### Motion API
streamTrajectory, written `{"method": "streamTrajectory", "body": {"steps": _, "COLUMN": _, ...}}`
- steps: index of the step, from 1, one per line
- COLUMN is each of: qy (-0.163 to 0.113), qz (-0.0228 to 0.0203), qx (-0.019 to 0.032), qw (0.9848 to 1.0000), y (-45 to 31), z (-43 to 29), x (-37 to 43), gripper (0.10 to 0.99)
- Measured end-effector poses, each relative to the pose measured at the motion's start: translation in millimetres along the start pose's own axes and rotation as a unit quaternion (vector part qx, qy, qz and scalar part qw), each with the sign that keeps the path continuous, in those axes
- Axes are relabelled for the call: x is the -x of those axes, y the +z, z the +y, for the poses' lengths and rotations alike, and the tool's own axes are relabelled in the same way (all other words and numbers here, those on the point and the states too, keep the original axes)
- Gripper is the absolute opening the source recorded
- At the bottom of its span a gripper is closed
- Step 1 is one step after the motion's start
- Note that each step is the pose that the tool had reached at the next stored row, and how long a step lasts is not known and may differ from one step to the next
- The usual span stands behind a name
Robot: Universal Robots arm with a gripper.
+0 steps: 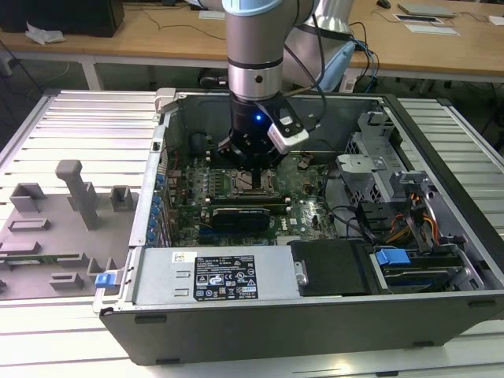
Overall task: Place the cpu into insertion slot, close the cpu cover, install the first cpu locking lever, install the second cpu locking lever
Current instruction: 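Install the second cpu locking lever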
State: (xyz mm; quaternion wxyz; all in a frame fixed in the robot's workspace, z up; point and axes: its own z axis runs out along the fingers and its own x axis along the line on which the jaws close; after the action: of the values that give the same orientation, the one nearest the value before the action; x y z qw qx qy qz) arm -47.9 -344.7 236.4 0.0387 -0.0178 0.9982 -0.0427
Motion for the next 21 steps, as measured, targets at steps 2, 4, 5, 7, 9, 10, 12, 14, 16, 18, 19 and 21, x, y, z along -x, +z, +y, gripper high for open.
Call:
{"method": "streamTrajectory", "body": {"steps": 2, "qy": 0.000, "qz": 0.0000, "qx": 0.0006, "qw": 1.0000, "y": 0.4, "z": -4.4, "x": -0.1, "gripper": 0.106}}
{"method": "streamTrajectory", "body": {"steps": 4, "qy": 0.000, "qz": 0.0019, "qx": 0.0008, "qw": 1.0000, "y": 0.5, "z": -4.7, "x": -0.1, "gripper": 0.106}}
{"method": "streamTrajectory", "body": {"steps": 5, "qy": -0.001, "qz": 0.0140, "qx": 0.0032, "qw": 0.9999, "y": 0.7, "z": -4.9, "x": 0.0, "gripper": 0.106}}
{"method": "streamTrajectory", "body": {"steps": 7, "qy": -0.002, "qz": 0.0324, "qx": 0.0077, "qw": 0.9994, "y": 0.7, "z": -5.2, "x": 0.1, "gripper": 0.106}}
{"method": "streamTrajectory", "body": {"steps": 9, "qy": -0.003, "qz": 0.0447, "qx": 0.0132, "qw": 0.9989, "y": 0.8, "z": -5.6, "x": 0.3, "gripper": 0.106}}
{"method": "streamTrajectory", "body": {"steps": 10, "qy": -0.003, "qz": 0.0447, "qx": 0.0136, "qw": 0.9989, "y": 0.8, "z": -5.6, "x": 0.2, "gripper": 0.106}}
{"method": "streamTrajectory", "body": {"steps": 12, "qy": -0.003, "qz": 0.0440, "qx": 0.0266, "qw": 0.9987, "y": 1.3, "z": -6.9, "x": -0.7, "gripper": 0.106}}
{"method": "streamTrajectory", "body": {"steps": 14, "qy": -0.002, "qz": 0.0434, "qx": 0.0418, "qw": 0.9982, "y": 1.8, "z": -10.0, "x": -2.2, "gripper": 0.106}}
{"method": "streamTrajectory", "body": {"steps": 16, "qy": -0.001, "qz": 0.0428, "qx": 0.0585, "qw": 0.9974, "y": 3.5, "z": -17.8, "x": -3.8, "gripper": 0.106}}
{"method": "streamTrajectory", "body": {"steps": 18, "qy": -0.001, "qz": 0.0424, "qx": 0.0687, "qw": 0.9967, "y": 5.1, "z": -24.6, "x": -4.6, "gripper": 0.106}}
{"method": "streamTrajectory", "body": {"steps": 19, "qy": -0.001, "qz": 0.0422, "qx": 0.0728, "qw": 0.9965, "y": 5.7, "z": -26.9, "x": -4.9, "gripper": 0.106}}
{"method": "streamTrajectory", "body": {"steps": 21, "qy": 0.000, "qz": 0.0416, "qx": 0.0875, "qw": 0.9953, "y": 6.8, "z": -32.2, "x": -5.9, "gripper": 0.106}}
